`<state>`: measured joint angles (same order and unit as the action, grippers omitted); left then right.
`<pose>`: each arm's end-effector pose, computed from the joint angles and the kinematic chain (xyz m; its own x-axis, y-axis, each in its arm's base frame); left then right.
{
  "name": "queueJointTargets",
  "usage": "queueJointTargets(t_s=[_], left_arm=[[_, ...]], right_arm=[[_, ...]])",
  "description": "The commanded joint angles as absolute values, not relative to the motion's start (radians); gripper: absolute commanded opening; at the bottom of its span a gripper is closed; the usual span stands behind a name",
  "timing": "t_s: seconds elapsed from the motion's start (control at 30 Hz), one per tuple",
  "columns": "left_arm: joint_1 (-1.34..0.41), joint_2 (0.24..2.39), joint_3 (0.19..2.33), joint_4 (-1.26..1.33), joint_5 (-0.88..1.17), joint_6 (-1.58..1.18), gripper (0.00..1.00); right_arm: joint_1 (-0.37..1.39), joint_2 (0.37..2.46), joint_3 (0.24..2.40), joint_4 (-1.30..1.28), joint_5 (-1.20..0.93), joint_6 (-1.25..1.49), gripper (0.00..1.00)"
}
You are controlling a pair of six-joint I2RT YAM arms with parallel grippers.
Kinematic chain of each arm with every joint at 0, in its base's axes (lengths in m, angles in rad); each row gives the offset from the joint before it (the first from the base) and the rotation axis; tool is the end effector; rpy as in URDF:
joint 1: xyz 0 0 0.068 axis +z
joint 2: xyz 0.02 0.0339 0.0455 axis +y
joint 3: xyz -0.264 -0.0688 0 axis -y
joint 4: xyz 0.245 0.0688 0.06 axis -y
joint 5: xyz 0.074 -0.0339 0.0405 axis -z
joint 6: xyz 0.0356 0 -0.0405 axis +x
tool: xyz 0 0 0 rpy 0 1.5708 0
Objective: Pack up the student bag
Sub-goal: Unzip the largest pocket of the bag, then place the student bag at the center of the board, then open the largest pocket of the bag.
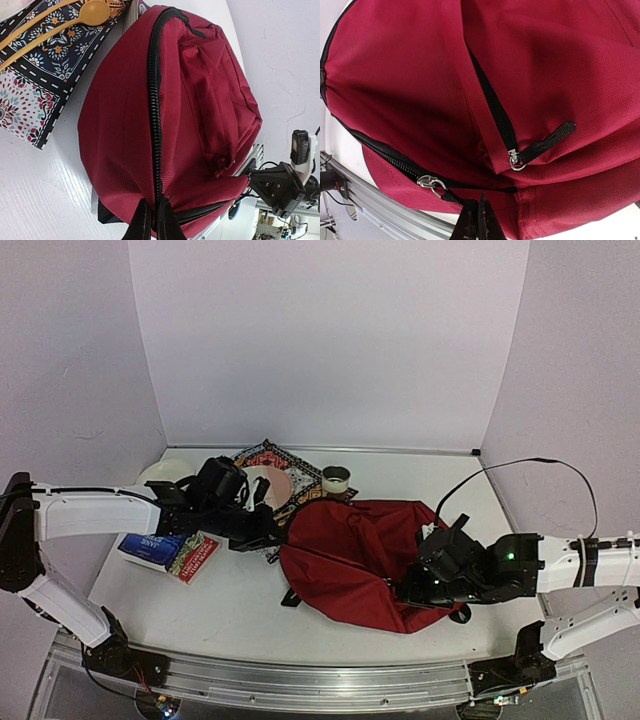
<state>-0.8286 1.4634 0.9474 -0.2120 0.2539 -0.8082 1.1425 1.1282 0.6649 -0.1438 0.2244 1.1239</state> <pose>0.2066 -0.2385 0.2351 -0.9181 -0.0344 -0.3948 0.2552 0.7110 -0.6552 0.1078 0.2170 0.2342 -0.8337 0.2908 -0.4694 -0.1368 0.7148 0.6858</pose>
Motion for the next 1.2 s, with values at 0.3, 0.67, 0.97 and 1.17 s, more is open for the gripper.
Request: queueJointTargets(t_s=[0.3, 0.67, 0.97, 1.17], left_arm=[[-0.797, 1.449, 0.985, -0.208, 0.220, -0.804, 0.00], [-0.906, 1.408, 0.879, -0.091, 0.215, -0.887, 0.07], [-0.905, 1.323, 0.792, -0.094, 0.182, -0.877, 0.43], [-0.905, 1.265, 0.728, -0.104, 0.157, -0.884, 0.51]], right_arm=[[1.120, 1.265, 0.768, -0.210, 0.096, 0.826, 0.05], [1.147, 1.361, 0.965, -0.199, -0.007, 0.661, 0.39], [1.166, 1.397, 1.017, -0.203, -0.011, 0.639, 0.49], [1.198, 1.517, 1.119, -0.206, 0.052, 0.628, 0.54]])
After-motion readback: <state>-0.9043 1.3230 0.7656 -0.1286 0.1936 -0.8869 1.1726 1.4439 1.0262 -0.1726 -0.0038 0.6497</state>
